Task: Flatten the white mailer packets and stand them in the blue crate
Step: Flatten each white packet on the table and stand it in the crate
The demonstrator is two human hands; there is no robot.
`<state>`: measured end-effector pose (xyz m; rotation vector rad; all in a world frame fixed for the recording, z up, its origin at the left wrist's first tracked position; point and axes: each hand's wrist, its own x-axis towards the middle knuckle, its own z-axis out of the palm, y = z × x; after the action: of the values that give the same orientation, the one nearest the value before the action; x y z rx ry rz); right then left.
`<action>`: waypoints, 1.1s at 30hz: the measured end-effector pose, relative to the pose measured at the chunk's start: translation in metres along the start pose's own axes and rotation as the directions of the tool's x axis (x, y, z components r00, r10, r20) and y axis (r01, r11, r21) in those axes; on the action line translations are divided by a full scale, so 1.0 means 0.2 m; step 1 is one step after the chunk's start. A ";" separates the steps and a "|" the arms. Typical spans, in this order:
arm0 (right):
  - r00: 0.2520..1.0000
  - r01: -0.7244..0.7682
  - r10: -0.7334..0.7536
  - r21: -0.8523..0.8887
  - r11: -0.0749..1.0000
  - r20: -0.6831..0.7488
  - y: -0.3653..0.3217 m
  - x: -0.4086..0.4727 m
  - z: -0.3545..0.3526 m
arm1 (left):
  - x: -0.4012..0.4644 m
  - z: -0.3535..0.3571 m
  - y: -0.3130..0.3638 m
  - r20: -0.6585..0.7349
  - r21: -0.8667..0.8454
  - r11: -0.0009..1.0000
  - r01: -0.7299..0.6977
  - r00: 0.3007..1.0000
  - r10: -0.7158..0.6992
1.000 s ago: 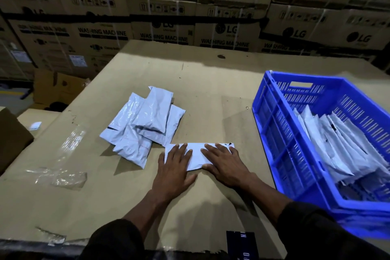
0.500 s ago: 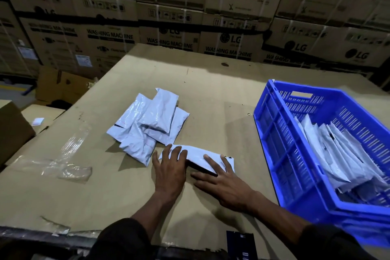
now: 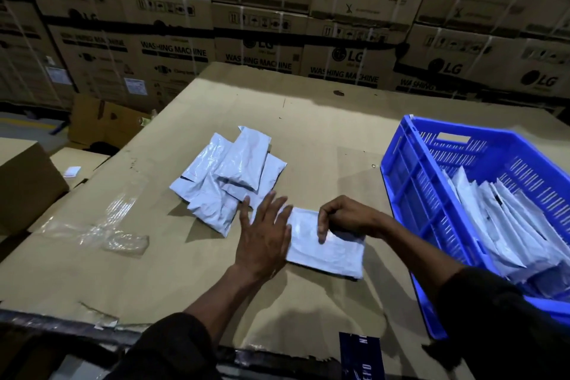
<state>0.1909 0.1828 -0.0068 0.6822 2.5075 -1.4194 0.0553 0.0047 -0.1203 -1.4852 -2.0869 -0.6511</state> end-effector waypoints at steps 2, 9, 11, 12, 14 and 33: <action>0.993 -0.077 0.084 -0.074 0.994 0.088 0.03 0.04 -0.03 | 0.00 0.01 0.01 0.077 0.026 1.000 -0.016 0.997 0.014; 0.859 -0.014 -0.304 -0.612 0.791 -0.413 0.29 0.18 0.26 | -0.06 0.12 0.00 0.333 0.107 0.994 0.029 0.941 -0.064; 0.838 0.005 -0.377 -0.684 0.729 -0.395 0.38 0.17 0.43 | -0.04 0.13 0.01 0.317 0.117 0.993 0.010 0.947 -0.046; 0.836 -0.004 -0.391 -0.718 0.696 -0.385 0.41 0.16 0.49 | -0.03 0.13 0.01 0.314 0.113 0.994 -0.009 0.949 -0.027; 0.849 -0.048 -0.369 -0.750 0.660 -0.379 0.47 0.15 0.54 | -0.03 0.14 0.01 0.340 0.095 0.995 -0.026 0.940 -0.008; 0.930 -0.039 -0.232 -0.703 0.710 -0.286 0.47 0.11 0.50 | -0.11 0.20 0.01 0.491 0.034 0.991 0.130 0.861 -0.130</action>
<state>0.2086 0.1458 -0.1403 0.6799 3.0751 -0.2483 0.0589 0.0162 -0.1645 -1.6515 -2.5867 -0.3348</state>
